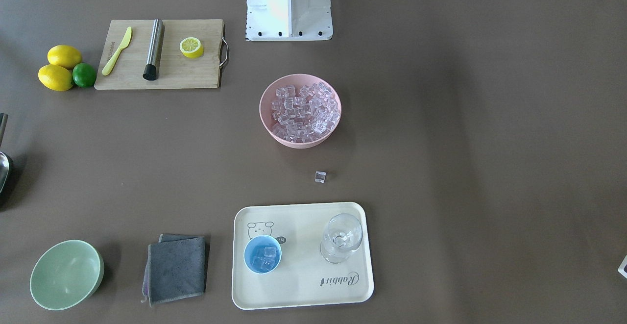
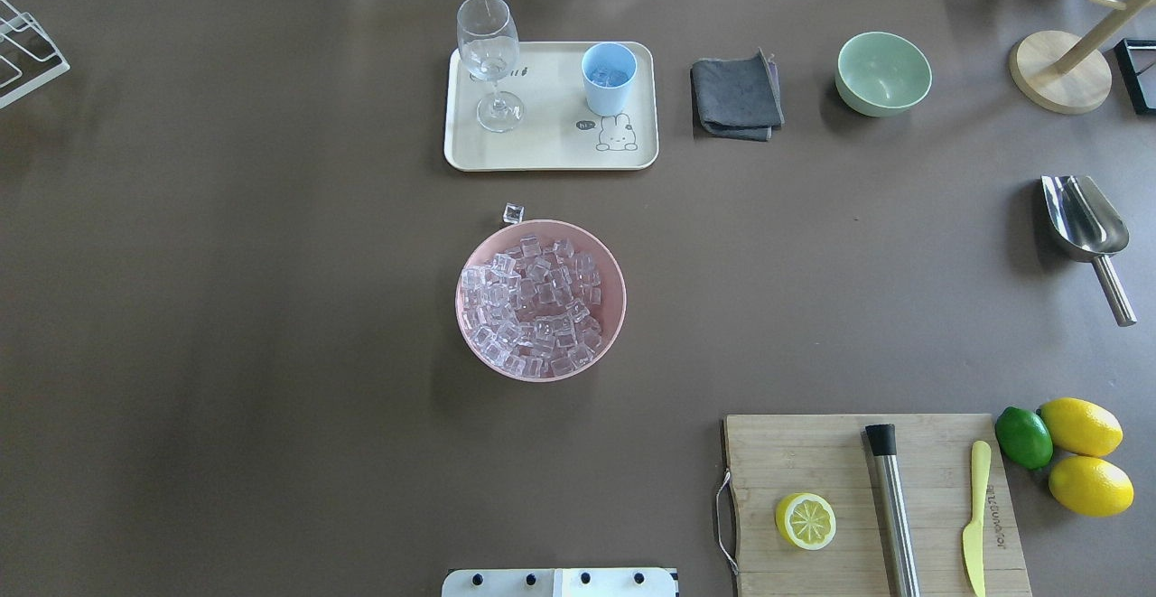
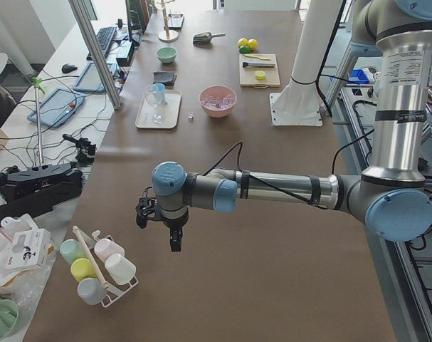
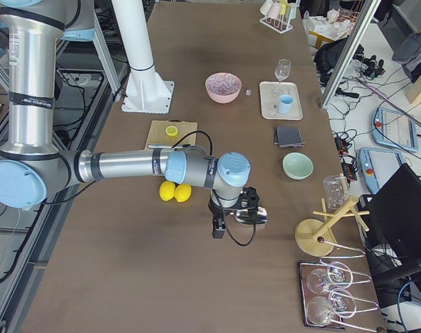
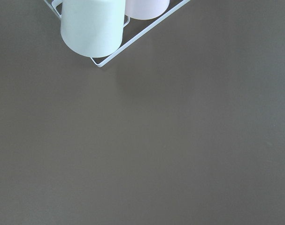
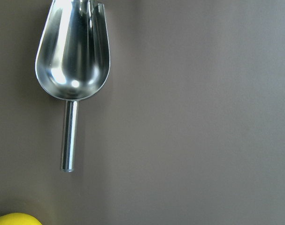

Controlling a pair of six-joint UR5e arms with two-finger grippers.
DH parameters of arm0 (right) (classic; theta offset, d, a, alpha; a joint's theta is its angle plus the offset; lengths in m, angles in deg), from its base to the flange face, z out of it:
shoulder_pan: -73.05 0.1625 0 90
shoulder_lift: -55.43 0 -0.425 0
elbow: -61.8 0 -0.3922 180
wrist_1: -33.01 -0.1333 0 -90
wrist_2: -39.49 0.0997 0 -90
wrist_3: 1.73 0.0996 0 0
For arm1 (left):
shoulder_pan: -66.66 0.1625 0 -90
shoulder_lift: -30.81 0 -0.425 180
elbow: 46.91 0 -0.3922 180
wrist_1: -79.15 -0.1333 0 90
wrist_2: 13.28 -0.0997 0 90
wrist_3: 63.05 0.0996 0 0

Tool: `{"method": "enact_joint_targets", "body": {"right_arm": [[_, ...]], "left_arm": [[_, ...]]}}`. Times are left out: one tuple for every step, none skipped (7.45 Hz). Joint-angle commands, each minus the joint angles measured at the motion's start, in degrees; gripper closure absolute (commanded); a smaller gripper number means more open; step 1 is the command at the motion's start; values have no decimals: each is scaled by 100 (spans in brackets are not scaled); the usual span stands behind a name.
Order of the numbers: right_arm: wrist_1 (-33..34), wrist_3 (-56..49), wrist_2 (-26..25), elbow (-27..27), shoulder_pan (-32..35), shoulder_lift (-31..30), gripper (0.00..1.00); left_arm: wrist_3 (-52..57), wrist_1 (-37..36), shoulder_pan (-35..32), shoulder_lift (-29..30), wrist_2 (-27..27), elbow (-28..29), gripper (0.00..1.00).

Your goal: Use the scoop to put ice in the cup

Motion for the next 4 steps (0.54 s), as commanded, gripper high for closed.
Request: {"method": "enact_joint_targets", "body": {"right_arm": [[12, 0, -4, -22, 0, -11, 0], [3, 0, 4, -5, 0, -37, 0], [-6, 0, 13, 4, 0, -46, 0], [-6, -9, 13, 4, 0, -55, 0]], "left_arm": [[7, -2, 7, 6, 0, -1, 1], [7, -2, 7, -3, 0, 7, 1], [-2, -2, 7, -11, 0, -19, 1], [-2, -2, 7, -11, 0, -19, 1]]}}
